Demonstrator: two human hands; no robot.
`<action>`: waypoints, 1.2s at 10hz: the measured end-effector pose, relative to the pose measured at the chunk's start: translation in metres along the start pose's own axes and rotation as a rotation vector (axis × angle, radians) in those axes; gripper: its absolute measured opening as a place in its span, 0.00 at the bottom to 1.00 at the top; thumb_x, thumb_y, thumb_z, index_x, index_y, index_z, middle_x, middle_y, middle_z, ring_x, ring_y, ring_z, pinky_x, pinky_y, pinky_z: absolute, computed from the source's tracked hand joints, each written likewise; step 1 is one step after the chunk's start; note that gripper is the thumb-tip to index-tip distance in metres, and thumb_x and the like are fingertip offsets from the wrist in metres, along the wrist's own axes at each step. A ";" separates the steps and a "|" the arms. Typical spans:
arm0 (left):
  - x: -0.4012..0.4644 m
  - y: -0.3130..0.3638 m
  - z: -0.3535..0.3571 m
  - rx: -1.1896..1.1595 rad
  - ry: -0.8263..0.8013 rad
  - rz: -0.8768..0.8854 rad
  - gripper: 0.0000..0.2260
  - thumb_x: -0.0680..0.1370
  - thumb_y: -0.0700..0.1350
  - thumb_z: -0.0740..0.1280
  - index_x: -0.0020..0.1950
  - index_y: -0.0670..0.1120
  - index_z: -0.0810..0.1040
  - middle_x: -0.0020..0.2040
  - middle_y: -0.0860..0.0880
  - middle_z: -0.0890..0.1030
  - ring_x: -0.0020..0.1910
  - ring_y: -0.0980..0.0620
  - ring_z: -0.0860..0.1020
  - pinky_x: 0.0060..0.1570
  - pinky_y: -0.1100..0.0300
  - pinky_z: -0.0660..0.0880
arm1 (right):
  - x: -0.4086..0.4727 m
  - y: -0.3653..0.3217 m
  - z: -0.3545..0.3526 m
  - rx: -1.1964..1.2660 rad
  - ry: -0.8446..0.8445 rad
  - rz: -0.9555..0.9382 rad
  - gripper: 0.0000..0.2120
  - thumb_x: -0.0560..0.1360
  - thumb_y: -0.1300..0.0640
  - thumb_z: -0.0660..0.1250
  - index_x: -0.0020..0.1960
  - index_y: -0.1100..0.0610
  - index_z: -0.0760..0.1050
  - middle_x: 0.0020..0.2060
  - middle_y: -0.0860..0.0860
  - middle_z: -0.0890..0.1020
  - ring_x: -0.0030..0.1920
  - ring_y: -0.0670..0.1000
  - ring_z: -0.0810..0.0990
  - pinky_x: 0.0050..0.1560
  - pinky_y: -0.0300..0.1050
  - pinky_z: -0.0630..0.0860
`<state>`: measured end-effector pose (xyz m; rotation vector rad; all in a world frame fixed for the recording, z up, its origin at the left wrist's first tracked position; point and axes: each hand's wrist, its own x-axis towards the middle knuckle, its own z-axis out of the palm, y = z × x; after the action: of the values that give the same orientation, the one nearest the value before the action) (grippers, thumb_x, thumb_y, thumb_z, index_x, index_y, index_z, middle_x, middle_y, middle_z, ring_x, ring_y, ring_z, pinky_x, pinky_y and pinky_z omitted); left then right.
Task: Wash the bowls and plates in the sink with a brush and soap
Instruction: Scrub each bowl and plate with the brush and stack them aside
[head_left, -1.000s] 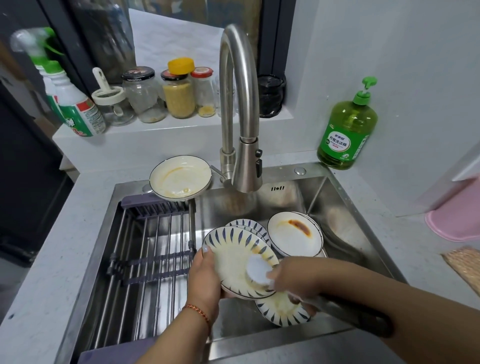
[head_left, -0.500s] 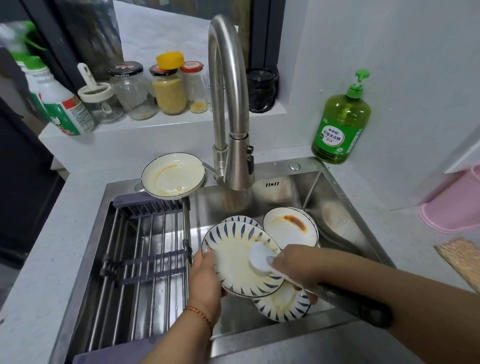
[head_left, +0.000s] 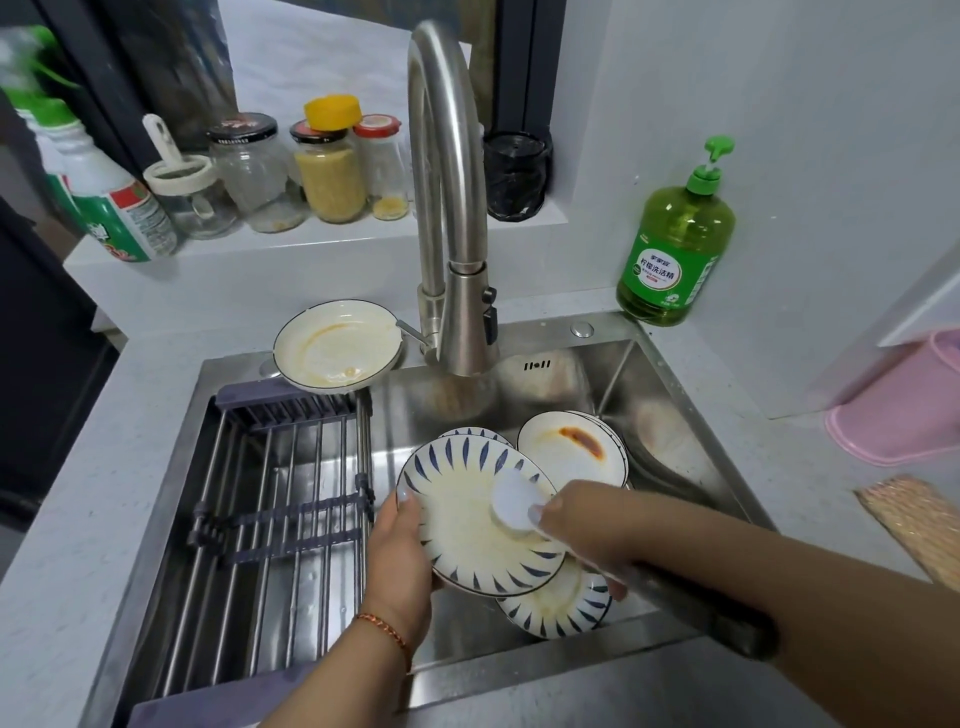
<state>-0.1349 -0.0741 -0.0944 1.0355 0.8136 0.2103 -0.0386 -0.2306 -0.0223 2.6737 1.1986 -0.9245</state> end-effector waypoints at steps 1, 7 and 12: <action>0.000 0.000 0.002 0.024 -0.027 0.029 0.15 0.83 0.52 0.55 0.62 0.49 0.77 0.55 0.44 0.83 0.55 0.40 0.81 0.48 0.41 0.80 | -0.006 -0.030 0.011 -0.063 -0.002 -0.071 0.14 0.81 0.62 0.54 0.63 0.64 0.73 0.48 0.60 0.78 0.55 0.63 0.77 0.42 0.44 0.71; -0.008 -0.003 0.002 0.095 -0.016 0.090 0.13 0.83 0.49 0.56 0.60 0.47 0.77 0.52 0.42 0.83 0.45 0.46 0.81 0.34 0.59 0.77 | -0.005 -0.048 0.002 -0.084 -0.014 -0.105 0.14 0.81 0.60 0.57 0.64 0.64 0.71 0.54 0.60 0.78 0.53 0.61 0.79 0.34 0.41 0.66; -0.007 -0.001 -0.004 0.120 0.054 0.181 0.14 0.82 0.38 0.57 0.55 0.52 0.80 0.54 0.48 0.83 0.54 0.46 0.80 0.56 0.47 0.77 | -0.021 -0.032 0.027 0.257 -0.112 -0.047 0.07 0.79 0.59 0.59 0.55 0.60 0.72 0.35 0.51 0.72 0.49 0.58 0.79 0.34 0.41 0.66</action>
<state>-0.1425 -0.0759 -0.0929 1.2223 0.7888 0.3486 -0.0854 -0.2308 -0.0275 2.7474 1.1973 -1.2986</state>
